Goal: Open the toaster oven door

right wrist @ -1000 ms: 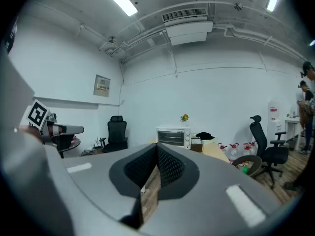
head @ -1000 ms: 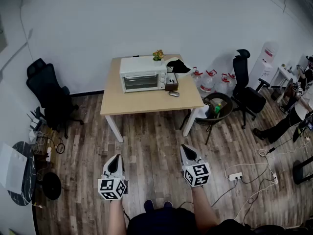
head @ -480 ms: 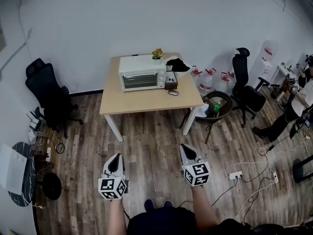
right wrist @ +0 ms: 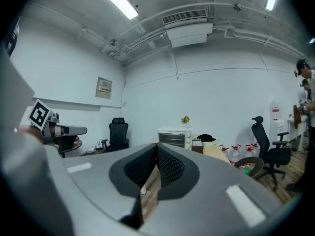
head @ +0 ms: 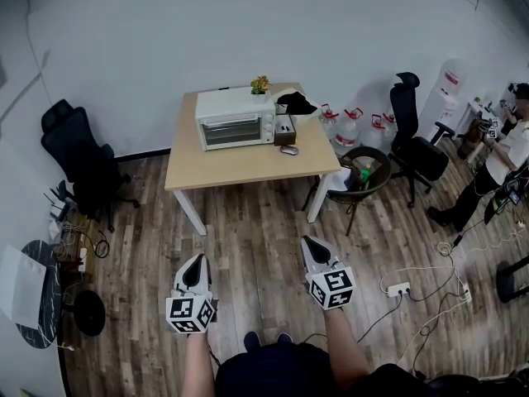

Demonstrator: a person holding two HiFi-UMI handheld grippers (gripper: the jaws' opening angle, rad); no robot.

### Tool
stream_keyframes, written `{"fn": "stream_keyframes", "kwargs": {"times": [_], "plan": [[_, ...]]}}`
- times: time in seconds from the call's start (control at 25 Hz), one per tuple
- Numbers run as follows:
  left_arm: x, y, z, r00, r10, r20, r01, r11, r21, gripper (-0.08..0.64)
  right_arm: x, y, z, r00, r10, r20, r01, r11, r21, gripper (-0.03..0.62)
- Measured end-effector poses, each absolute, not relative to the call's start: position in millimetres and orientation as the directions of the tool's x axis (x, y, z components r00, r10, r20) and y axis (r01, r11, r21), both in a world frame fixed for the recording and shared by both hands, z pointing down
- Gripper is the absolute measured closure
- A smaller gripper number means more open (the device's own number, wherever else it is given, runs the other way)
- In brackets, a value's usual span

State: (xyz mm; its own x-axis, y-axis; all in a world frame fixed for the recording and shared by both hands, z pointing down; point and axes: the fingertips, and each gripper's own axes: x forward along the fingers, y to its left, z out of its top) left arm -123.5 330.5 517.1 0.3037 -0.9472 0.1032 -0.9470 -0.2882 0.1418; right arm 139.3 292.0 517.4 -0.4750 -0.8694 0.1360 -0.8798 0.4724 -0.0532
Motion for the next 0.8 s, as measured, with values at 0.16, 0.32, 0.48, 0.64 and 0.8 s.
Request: {"fn": "stream_keyframes", "kwargs": {"times": [0.16,0.32,0.48,0.64,0.8], "plan": [[-116,333,517,0.289,-0.951,0.11,-0.952,-0.273,0.137,0.56,148,294,520,-0.484,-0.863,0.141,-0.875,0.48,-0.066,0.58],[-107,337,519,0.279,-0.953,0.117,-0.954,-0.261,0.147,0.56,157,296,521,-0.489,-0.86,0.148,-0.872,0.484,-0.068,0.58],[-90,343,524,0.274,-0.954,0.125,-0.956,-0.256,0.144,0.56,171,300,525,-0.495,-0.856,0.15,-0.869,0.489,-0.075,0.58],[-72,352,525,0.277,-0.952,0.129,-0.957,-0.261,0.128,0.561,186,304,527,-0.498,-0.857,0.135,-0.867,0.489,-0.095,0.58],[-68,359,528,0.257,-0.957,0.132,-0.962,-0.241,0.13,0.56,186,306,530,-0.516,-0.847,0.132,-0.857,0.506,-0.103,0.58]]}}
